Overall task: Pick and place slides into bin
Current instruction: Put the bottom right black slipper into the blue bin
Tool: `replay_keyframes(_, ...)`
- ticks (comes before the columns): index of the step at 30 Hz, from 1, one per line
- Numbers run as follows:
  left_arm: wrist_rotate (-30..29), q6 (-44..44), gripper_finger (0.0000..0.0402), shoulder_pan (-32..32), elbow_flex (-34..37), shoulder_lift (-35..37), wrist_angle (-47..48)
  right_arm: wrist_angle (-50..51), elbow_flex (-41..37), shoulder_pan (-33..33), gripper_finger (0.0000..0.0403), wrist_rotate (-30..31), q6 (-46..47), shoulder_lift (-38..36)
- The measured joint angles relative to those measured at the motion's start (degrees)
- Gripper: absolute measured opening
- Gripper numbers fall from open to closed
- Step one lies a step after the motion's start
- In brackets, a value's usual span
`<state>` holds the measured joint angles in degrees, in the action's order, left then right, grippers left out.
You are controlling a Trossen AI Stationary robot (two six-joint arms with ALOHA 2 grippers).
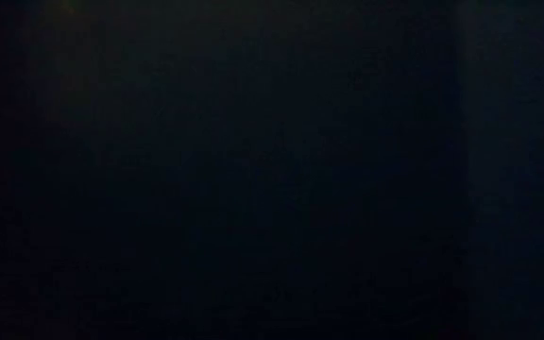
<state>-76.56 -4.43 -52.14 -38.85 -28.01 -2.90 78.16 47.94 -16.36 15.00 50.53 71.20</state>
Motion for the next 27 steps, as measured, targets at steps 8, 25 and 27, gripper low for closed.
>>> replay_keyframes(8, -0.06, 0.15, 0.0014, 0.0, 0.02, 0.0, 0.01, 5.93, 0.0, 0.39, 0.03, -4.86, 1.09, -0.06)
replay_keyframes(25, -1.48, -0.21, 0.0014, 0.0, 0.01, 0.0, 3.12, -10.9, 20.96, 1.3, 0.03, 2.63, 0.2, -22.24)
replay_keyframes(27, -2.21, -0.2, 0.0014, 0.0, 0.02, 0.02, 3.09, -11.99, 22.57, 2.06, 0.03, 12.35, 4.27, -26.34)
